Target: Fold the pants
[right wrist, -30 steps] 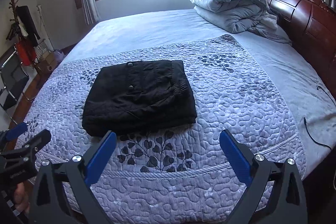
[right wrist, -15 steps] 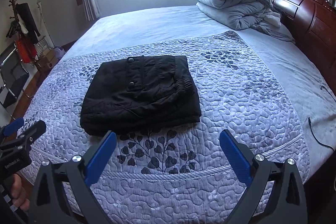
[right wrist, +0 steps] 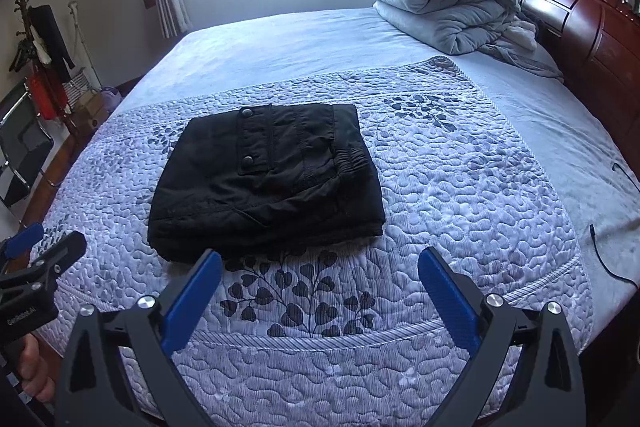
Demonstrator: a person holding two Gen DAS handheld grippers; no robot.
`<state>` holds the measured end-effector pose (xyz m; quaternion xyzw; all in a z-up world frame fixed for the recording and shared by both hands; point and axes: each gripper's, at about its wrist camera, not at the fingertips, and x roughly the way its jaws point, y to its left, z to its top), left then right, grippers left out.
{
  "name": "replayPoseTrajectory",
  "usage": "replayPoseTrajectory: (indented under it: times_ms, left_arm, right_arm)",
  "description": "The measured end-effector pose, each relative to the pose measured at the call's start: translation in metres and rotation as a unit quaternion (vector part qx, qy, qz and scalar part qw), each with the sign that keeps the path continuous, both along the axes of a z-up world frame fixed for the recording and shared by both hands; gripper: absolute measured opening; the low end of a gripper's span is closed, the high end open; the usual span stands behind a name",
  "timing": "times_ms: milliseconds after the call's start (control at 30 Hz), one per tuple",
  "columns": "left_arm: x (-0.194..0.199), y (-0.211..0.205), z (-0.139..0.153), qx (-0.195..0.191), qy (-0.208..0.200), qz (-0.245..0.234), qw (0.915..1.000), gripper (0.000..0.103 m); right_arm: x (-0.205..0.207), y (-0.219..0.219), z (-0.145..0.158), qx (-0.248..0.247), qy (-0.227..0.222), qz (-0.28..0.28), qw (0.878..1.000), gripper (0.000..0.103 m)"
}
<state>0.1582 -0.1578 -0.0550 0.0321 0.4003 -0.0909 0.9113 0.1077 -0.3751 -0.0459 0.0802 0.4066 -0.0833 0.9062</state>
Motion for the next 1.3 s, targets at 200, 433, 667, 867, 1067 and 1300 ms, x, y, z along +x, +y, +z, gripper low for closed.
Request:
replayPoseTrajectory:
  times_ms: [200, 433, 667, 867, 1067, 1300]
  left_arm:
    - [0.0024, 0.0004, -0.0014, 0.001, 0.0, 0.0, 1.0, 0.1]
    - [0.0053, 0.0016, -0.0041, 0.007, -0.002, -0.002, 1.0, 0.1]
    - [0.0071, 0.0007, -0.0066, 0.013, 0.0, -0.003, 0.9999, 0.1]
    - [0.0066, -0.0002, -0.0076, 0.016, 0.0, -0.006, 0.9999, 0.1]
    - [0.0068, -0.0011, -0.007, 0.017, -0.001, -0.006, 0.9998, 0.1]
    - [0.0047, -0.0031, -0.0053, 0.023, -0.013, -0.008, 0.9996, 0.1]
  right_arm:
    - [0.0007, 0.0017, 0.0027, -0.012, -0.006, 0.003, 1.0, 0.099]
    - [0.0033, -0.0009, -0.0007, -0.014, -0.001, 0.003, 1.0, 0.099]
    - [0.0036, -0.0059, -0.0015, -0.012, 0.0, -0.002, 1.0, 0.099]
    - [0.0028, -0.0051, -0.0009, -0.014, -0.002, -0.001, 1.0, 0.099]
    - [0.0028, -0.0043, 0.0003, -0.016, -0.003, 0.001, 1.0, 0.099]
    - [0.0036, -0.0049, 0.0007, -0.015, -0.002, 0.0, 1.0, 0.099]
